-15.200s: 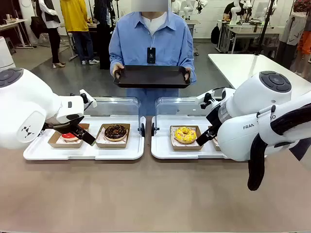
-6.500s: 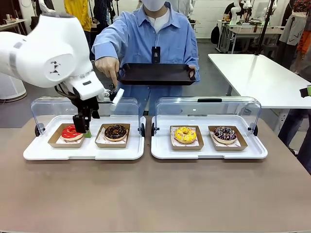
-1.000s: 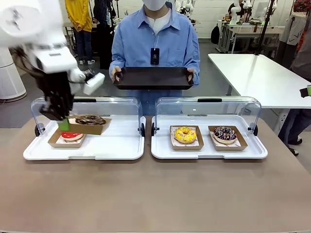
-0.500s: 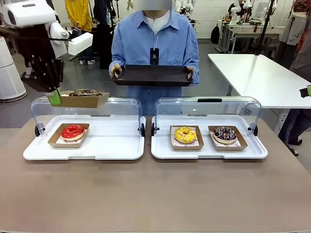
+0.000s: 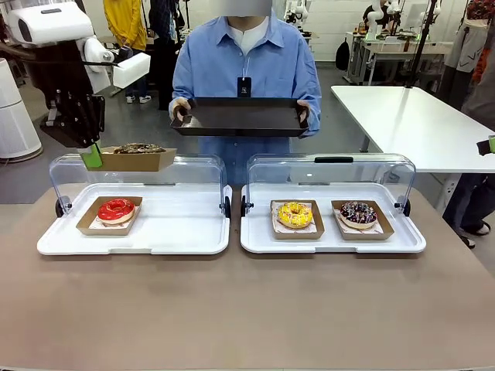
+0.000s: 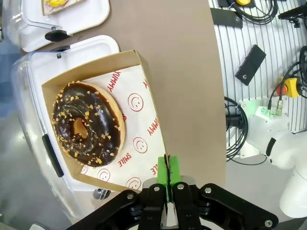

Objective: Provide the desired donut to the person.
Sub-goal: Place the picked Paper togo box onto the Handle tray extended by the person.

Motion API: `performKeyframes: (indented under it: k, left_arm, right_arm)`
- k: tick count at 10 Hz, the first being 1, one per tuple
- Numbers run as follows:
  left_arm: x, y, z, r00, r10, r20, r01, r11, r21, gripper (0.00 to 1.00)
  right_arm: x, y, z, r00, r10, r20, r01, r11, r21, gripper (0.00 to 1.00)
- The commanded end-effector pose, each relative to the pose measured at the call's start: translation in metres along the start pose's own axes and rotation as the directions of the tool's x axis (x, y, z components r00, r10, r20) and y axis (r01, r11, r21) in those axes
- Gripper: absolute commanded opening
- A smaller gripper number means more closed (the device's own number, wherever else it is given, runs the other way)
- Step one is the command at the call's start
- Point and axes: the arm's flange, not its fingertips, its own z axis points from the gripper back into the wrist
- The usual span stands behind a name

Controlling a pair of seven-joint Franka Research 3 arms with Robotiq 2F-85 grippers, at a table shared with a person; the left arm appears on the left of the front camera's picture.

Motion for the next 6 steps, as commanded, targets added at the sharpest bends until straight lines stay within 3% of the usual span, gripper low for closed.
performKeyframes:
  k: [1, 6]
  left_arm:
    - [-0.0001, -0.0031, 0.0044, 1.0, -0.001, -0.002, 0.001, 1.0, 0.007, 0.0]
    - [-0.0001, -0.0031, 0.0044, 1.0, -0.001, -0.002, 0.001, 1.0, 0.007, 0.0]
  right_arm:
    - [-0.0001, -0.0003, -0.0002, 1.0, -0.002, -0.002, 0.002, 1.0, -0.001, 1.0]
    - [-0.0001, -0.0003, -0.0002, 1.0, -0.002, -0.002, 0.002, 1.0, -0.001, 1.0]
